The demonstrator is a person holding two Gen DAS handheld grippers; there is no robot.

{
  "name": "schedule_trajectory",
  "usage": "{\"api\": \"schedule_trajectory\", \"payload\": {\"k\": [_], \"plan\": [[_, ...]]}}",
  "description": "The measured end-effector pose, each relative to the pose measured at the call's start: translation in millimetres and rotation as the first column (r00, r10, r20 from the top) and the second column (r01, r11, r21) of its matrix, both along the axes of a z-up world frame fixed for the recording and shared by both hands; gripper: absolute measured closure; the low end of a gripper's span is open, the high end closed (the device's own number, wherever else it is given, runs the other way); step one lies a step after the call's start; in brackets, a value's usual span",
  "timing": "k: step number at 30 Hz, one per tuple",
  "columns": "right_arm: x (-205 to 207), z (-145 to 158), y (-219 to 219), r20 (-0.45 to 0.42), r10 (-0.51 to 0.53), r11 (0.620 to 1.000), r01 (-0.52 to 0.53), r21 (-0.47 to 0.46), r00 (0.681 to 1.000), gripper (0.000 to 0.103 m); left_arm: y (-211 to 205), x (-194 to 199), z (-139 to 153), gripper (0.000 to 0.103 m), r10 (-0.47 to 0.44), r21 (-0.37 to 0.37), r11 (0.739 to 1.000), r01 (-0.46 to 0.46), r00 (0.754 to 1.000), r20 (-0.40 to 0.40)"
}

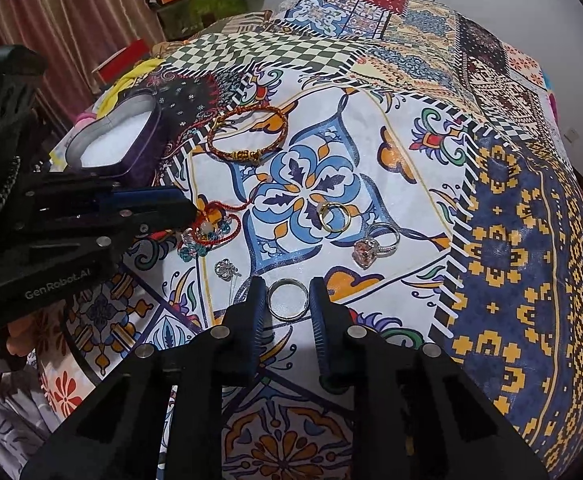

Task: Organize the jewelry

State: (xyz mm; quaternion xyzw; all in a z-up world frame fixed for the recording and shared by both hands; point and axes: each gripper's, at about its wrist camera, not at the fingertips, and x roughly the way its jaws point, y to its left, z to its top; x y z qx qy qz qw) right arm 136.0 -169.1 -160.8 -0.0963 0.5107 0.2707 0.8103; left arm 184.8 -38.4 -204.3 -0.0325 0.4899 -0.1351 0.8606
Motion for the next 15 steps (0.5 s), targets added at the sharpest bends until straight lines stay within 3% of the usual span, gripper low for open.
{"api": "schedule_trajectory", "payload": {"k": [5, 8, 15], "plan": [[-1, 3, -4, -0.001, -0.012, 1.000, 0.012, 0.021, 1.000, 0.083, -8, 6, -2, 0.091, -0.046, 0.004, 0.999, 0.046, 0.999, -0.010], [-3, 6, -5, 0.007, -0.018, 0.999, 0.018, 0.027, 1.000, 0.083, -12, 9, -4, 0.099, -0.060, -0.005, 0.998, 0.060, 0.998, -0.019], [-6, 18, -12, 0.034, -0.041, 0.998, 0.039, 0.047, 0.999, 0.083, -3, 6, 1, 0.103, -0.025, -0.078, 0.997, 0.022, 0.999, -0.035]]}}
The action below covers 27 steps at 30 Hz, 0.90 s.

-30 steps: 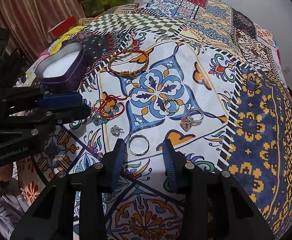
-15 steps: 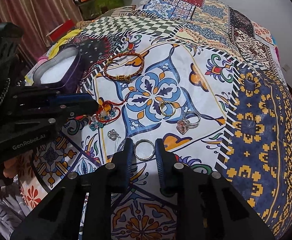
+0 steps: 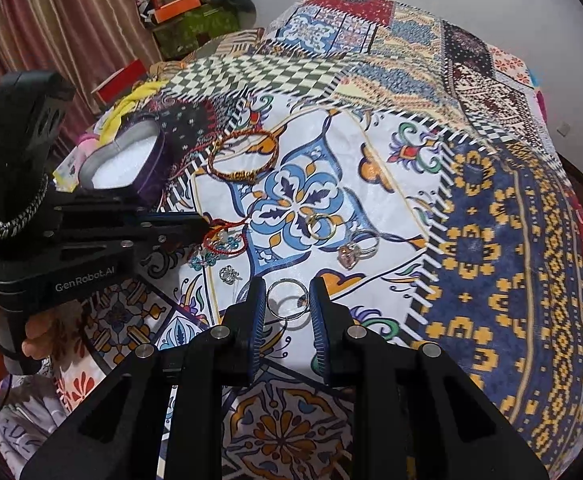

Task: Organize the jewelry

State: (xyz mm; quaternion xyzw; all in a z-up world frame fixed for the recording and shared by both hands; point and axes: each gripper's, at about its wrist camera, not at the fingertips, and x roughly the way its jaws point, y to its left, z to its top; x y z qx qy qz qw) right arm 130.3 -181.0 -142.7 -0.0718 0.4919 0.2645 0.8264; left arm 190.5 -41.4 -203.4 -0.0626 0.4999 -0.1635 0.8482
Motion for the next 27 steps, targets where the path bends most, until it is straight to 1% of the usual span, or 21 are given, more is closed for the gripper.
{"api": "schedule_trajectory", "payload": {"k": [5, 12, 18, 20, 23, 25, 27], "plan": [[-1, 11, -5, 0.027, -0.019, 1.000, 0.019, 0.013, 0.999, 0.083, 5, -11, 14, 0.103, 0.019, -0.003, 1.000, -0.019, 0.999, 0.028], [-6, 27, -6, 0.064, -0.029, 0.999, 0.027, 0.027, 0.998, 0.083, 12, -27, 45, 0.103, 0.037, 0.016, 0.999, -0.039, 0.994, 0.102], [-10, 40, -2, 0.096, -0.028, 0.999, 0.025, 0.036, 0.995, 0.083, 19, -37, 69, 0.103, 0.051, 0.035, 0.998, -0.058, 0.984, 0.171], [-11, 43, 0, 0.104, -0.028, 0.999, 0.024, 0.041, 0.994, 0.083, 20, -39, 70, 0.103, 0.039, 0.048, 0.998, -0.047, 0.985, 0.166], [-12, 46, 1, 0.105, -0.031, 0.998, 0.026, 0.053, 0.994, 0.083, 20, -38, 61, 0.102, 0.037, 0.086, 0.995, -0.049, 0.991, 0.131], [-13, 45, 1, 0.102, -0.031, 0.998, 0.026, 0.055, 0.994, 0.083, 20, -37, 48, 0.097, 0.027, 0.095, 0.995, -0.035, 0.996, 0.082], [-14, 43, 1, 0.096, -0.030, 0.998, 0.025, 0.051, 0.995, 0.083, 19, -37, 36, 0.076, 0.020, 0.092, 0.995, -0.024, 0.999, 0.041]]}}
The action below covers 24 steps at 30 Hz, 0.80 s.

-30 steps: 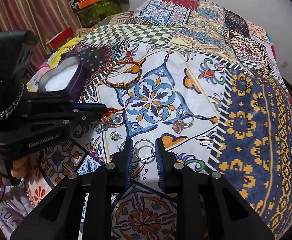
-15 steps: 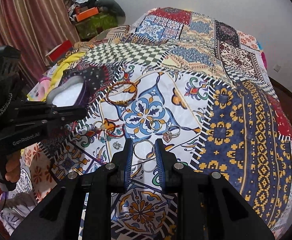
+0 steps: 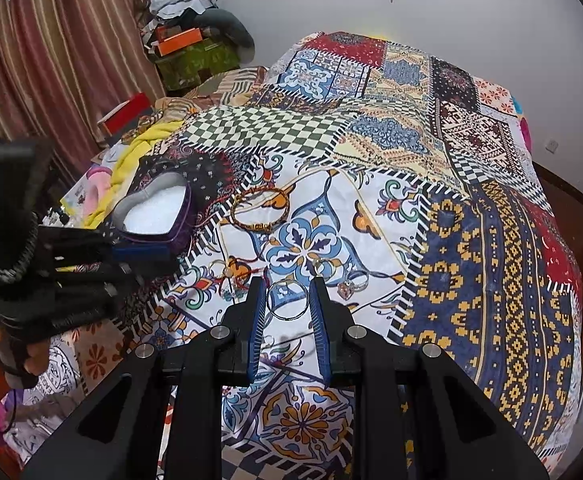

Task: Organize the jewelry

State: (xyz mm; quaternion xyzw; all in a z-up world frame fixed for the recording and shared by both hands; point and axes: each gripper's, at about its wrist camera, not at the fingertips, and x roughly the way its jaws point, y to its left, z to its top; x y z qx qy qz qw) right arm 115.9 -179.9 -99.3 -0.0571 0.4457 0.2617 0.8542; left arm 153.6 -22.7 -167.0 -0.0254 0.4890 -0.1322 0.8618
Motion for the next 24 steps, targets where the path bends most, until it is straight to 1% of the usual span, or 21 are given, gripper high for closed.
{"api": "schedule_trajectory", "payload": {"k": [2, 5, 7, 13, 17, 19, 20, 24], "plan": [[0, -3, -1, -0.009, -0.001, 1.000, 0.001, -0.005, 1.000, 0.083, -2, 0, -10, 0.071, 0.000, 0.005, 1.000, 0.000, 1.000, -0.017], [2, -8, -5, -0.025, -0.009, 1.000, 0.009, -0.003, 1.000, 0.083, -6, 6, -25, 0.071, 0.000, 0.009, 1.000, 0.001, 0.999, -0.054], [3, -8, -7, -0.030, -0.015, 1.000, 0.015, 0.000, 0.999, 0.083, -7, 10, -31, 0.071, 0.001, 0.006, 1.000, 0.000, 0.998, -0.065], [8, -14, -11, -0.046, -0.023, 1.000, 0.024, 0.008, 0.999, 0.083, -17, 23, -35, 0.071, -0.018, 0.026, 0.999, 0.020, 0.999, -0.051], [10, -19, -11, -0.055, -0.021, 1.000, 0.021, 0.010, 0.998, 0.083, -25, 28, -37, 0.071, -0.033, 0.056, 0.998, 0.035, 0.999, -0.033], [11, -21, -11, -0.060, -0.018, 1.000, 0.019, 0.009, 0.998, 0.083, -28, 28, -38, 0.075, -0.037, 0.076, 0.996, 0.038, 0.999, -0.019], [11, -21, -11, -0.060, -0.018, 1.000, 0.019, 0.008, 0.998, 0.083, -28, 28, -38, 0.080, -0.038, 0.084, 0.996, 0.039, 0.999, -0.014], [11, -21, -12, -0.058, -0.021, 1.000, 0.021, 0.007, 0.998, 0.083, -25, 26, -35, 0.080, -0.034, 0.067, 0.997, 0.035, 0.999, -0.010]]}}
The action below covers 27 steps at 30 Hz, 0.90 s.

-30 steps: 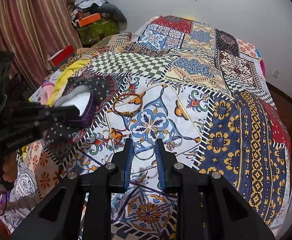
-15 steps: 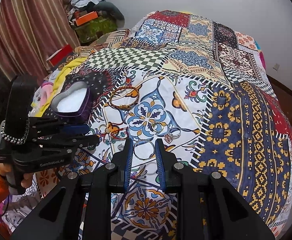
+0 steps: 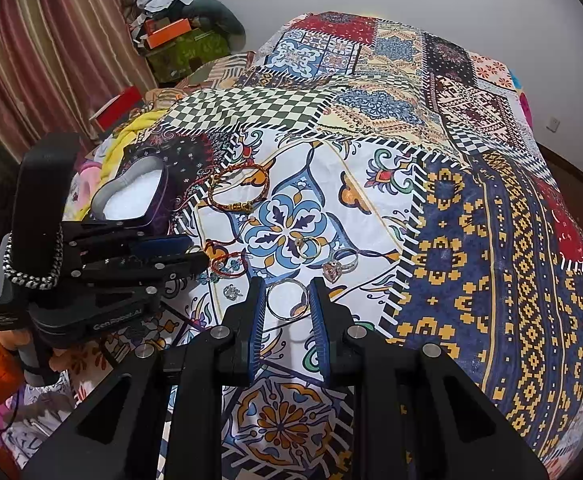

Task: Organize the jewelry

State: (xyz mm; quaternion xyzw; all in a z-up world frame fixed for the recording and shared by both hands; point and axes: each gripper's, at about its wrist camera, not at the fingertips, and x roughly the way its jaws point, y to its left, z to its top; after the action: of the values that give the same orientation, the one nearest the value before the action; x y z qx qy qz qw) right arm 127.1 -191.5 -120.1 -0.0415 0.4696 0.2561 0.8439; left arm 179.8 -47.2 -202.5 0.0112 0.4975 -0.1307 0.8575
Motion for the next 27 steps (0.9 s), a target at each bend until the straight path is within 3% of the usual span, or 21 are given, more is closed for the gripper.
{"api": "schedule_trajectory", "payload": {"k": [5, 13, 27], "plan": [[1, 6, 3, 0.021, -0.001, 1.000, 0.001, -0.003, 1.000, 0.083, 7, -7, 12, 0.080, 0.015, -0.029, 0.999, -0.014, 1.000, 0.018], [1, 24, 21, 0.067, 0.016, 1.000, -0.017, 0.015, 0.998, 0.083, 25, -22, 57, 0.080, 0.057, -0.053, 0.997, -0.050, 0.990, 0.129], [1, 62, 82, 0.169, 0.081, 0.994, -0.091, 0.053, 0.982, 0.083, 87, -46, 107, 0.080, 0.192, -0.073, 0.981, -0.178, 0.941, 0.278]]}}
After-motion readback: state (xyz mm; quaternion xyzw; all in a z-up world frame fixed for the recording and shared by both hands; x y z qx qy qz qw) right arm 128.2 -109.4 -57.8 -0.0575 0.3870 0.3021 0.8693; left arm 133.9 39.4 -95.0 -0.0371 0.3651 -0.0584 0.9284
